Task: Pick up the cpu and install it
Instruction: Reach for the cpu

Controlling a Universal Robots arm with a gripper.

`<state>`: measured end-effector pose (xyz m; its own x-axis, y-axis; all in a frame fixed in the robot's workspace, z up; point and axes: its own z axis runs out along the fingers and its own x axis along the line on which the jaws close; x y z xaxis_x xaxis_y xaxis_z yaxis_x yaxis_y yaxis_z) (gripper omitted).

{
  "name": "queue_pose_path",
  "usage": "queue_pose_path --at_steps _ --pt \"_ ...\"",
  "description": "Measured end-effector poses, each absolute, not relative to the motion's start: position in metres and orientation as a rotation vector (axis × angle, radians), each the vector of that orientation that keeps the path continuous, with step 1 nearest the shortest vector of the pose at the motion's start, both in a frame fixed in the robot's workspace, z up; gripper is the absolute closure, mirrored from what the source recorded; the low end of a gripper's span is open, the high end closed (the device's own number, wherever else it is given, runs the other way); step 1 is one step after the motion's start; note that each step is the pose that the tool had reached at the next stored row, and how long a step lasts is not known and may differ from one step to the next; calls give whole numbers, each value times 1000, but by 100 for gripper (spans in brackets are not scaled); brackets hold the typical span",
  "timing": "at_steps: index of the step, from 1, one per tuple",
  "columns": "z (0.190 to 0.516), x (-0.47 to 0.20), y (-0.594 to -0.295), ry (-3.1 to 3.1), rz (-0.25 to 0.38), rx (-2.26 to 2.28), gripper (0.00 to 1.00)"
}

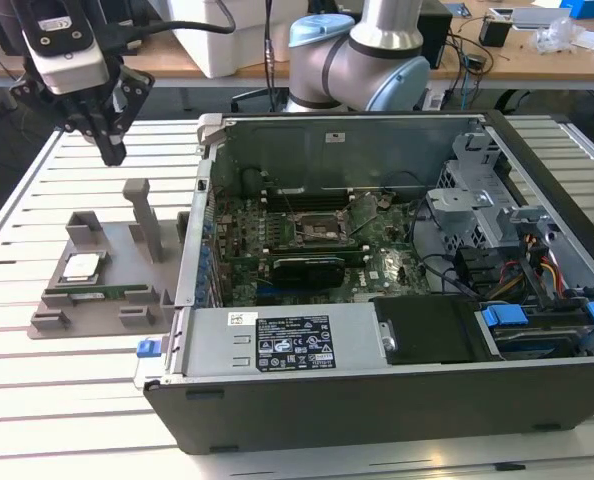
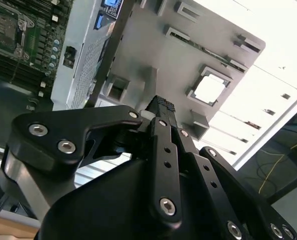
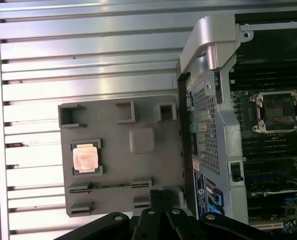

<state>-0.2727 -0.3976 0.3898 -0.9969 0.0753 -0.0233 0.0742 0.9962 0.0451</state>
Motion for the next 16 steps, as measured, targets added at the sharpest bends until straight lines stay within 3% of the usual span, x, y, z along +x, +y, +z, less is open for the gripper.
queue_pose_path --at_steps 16 --pt "388 -300 -398 3114 69 117 89"
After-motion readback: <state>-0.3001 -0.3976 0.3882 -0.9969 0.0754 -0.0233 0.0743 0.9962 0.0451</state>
